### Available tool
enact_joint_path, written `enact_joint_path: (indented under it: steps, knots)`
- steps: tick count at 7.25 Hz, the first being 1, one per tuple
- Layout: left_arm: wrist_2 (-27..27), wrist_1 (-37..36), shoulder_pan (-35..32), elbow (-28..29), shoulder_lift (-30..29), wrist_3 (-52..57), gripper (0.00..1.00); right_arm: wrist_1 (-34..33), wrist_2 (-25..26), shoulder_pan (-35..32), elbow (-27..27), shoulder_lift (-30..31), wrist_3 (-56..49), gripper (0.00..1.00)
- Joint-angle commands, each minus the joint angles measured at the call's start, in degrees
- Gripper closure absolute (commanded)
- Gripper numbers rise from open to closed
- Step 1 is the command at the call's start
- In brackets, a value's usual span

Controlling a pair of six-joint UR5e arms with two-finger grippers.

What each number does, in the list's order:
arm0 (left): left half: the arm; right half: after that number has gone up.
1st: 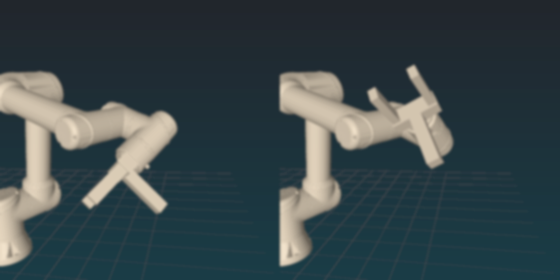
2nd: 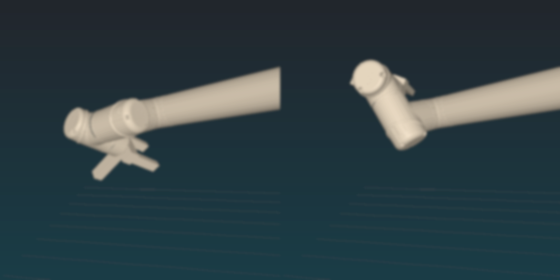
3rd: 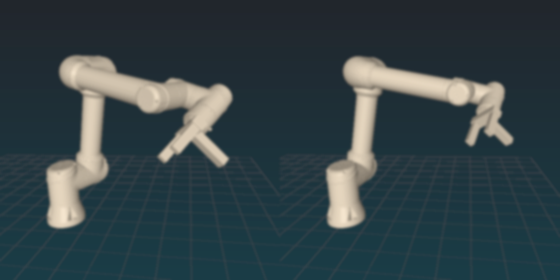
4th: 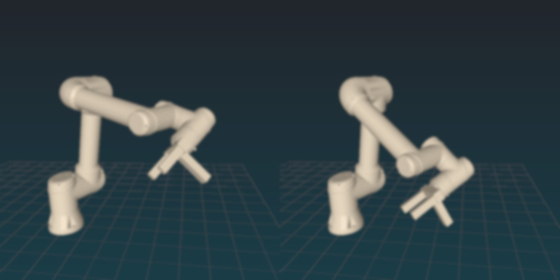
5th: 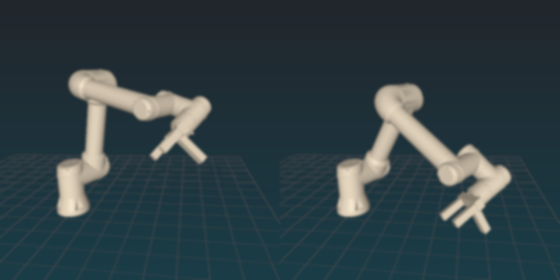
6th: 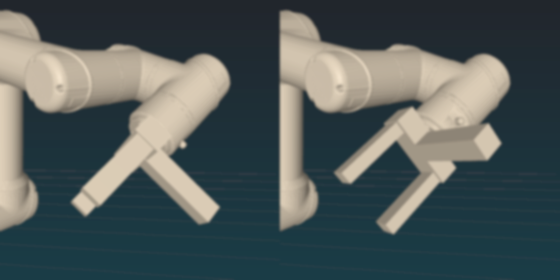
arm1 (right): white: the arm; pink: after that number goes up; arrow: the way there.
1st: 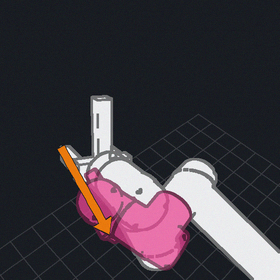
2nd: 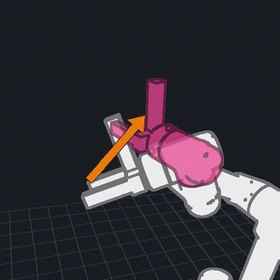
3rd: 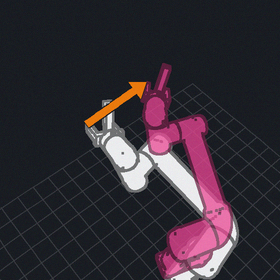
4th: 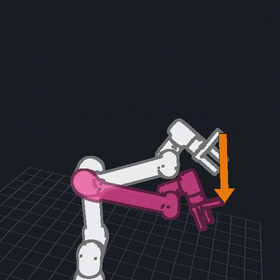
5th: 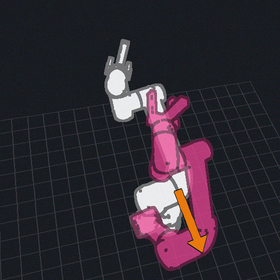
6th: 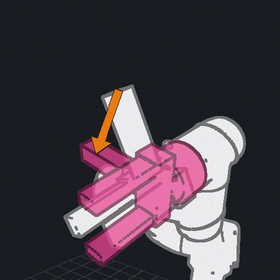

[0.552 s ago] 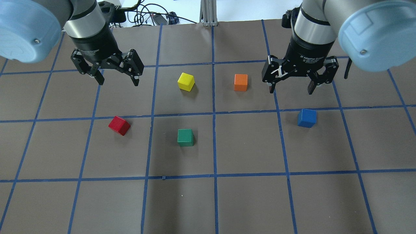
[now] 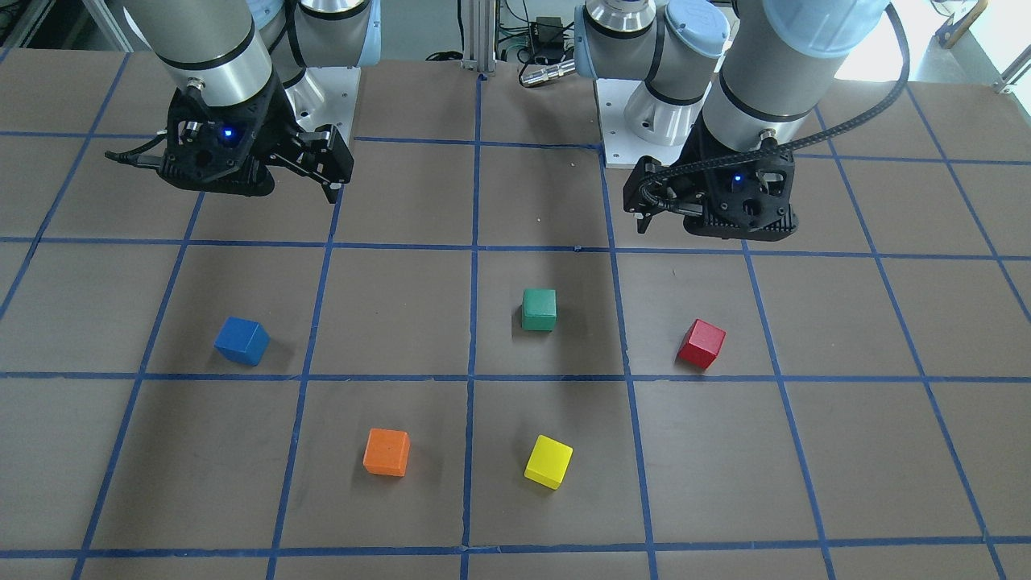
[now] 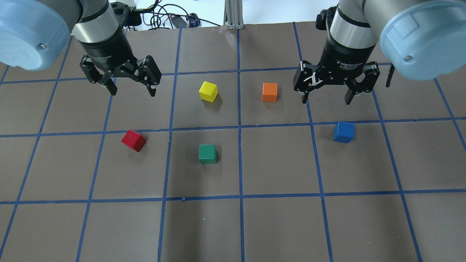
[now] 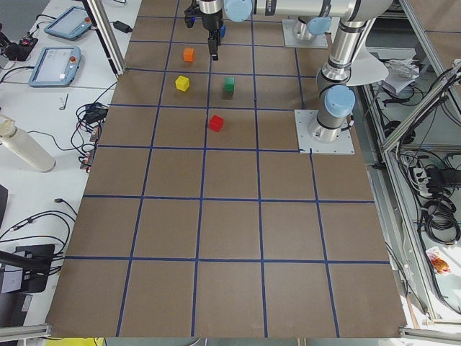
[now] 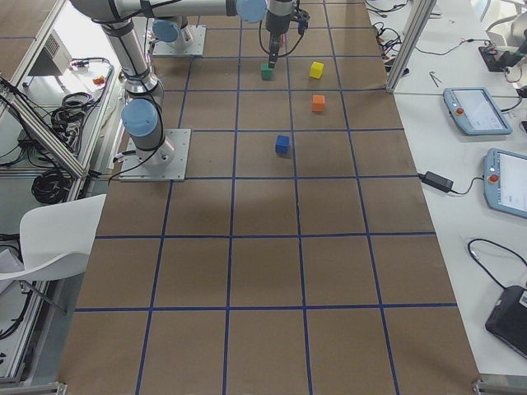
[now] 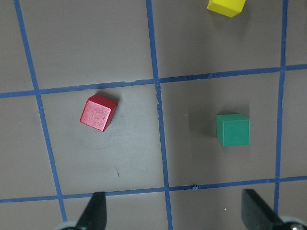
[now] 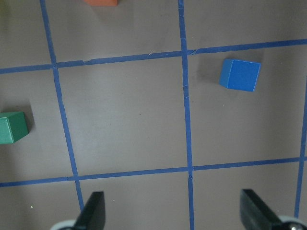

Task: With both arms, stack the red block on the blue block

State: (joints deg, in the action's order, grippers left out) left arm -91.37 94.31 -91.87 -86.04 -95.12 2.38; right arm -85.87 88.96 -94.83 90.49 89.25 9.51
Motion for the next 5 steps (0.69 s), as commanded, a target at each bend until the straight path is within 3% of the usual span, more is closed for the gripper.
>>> enact_joint_path:
  steps: [1,5]
  knots:
    - [-0.04,0.00,0.02,-0.09,-0.15,-0.01,0.00,-0.26,-0.10,0.00,0.13,-0.39,-0.02,0.00]
    - [-0.04,0.00,-0.06,-0.09,-0.76,-0.10,0.00,-0.53,0.08,0.00,0.04,-0.83,-0.11,0.00]
